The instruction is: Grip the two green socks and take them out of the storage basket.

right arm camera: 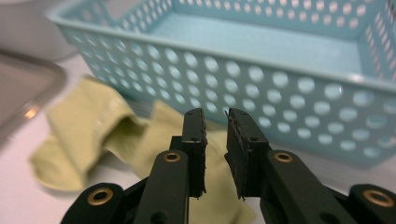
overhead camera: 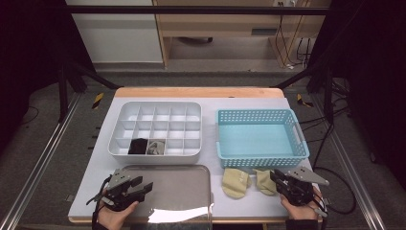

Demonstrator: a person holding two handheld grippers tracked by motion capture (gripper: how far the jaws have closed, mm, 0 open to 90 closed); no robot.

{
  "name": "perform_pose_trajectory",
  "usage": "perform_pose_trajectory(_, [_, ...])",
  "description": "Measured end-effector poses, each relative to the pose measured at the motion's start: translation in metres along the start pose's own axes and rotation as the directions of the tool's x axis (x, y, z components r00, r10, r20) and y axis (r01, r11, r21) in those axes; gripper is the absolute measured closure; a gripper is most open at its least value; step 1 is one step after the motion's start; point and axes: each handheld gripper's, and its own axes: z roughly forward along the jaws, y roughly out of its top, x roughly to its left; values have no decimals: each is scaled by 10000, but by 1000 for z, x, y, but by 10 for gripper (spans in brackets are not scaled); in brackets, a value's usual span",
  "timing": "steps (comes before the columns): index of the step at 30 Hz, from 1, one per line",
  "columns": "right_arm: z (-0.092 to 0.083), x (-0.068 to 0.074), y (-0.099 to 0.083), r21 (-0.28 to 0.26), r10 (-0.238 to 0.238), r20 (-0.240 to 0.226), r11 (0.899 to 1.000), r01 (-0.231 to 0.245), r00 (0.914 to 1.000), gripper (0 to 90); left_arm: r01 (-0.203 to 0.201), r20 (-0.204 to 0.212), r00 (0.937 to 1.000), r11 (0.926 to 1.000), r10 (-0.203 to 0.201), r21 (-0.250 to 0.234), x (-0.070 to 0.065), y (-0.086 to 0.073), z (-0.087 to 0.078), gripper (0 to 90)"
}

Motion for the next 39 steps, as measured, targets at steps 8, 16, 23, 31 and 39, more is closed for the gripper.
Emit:
perform_pose_trajectory(8, [10, 44, 9, -183, -721, -1697, 9974, 700, 9829, 763, 21, 150, 9999, 10000, -21, -28, -3, 1, -1, 535])
perform_pose_trajectory(16, [39, 80, -4, 551, -883, -3037, 9924, 1101, 9486, 761, 49, 200, 9998, 10000, -48, -46, -4, 3, -3, 593])
perform_pose_trajectory(23, [48, 97, -12, 980, -1216, -3358, 9817, 1630, 9341, 750, 80, 268, 9996, 9999, -76, -132, -4, 3, -4, 617])
perform_pose_trajectory(31, [52, 92, -20, 1530, -1075, -3414, 9738, 1680, 9337, 845, 108, 281, 9996, 9999, -105, -109, -4, 3, -4, 617])
perform_pose_trajectory(39, [43, 85, -18, 1665, -931, -3468, 9731, 1590, 9333, 895, 138, 278, 9995, 9999, -135, -94, -3, 2, -5, 619])
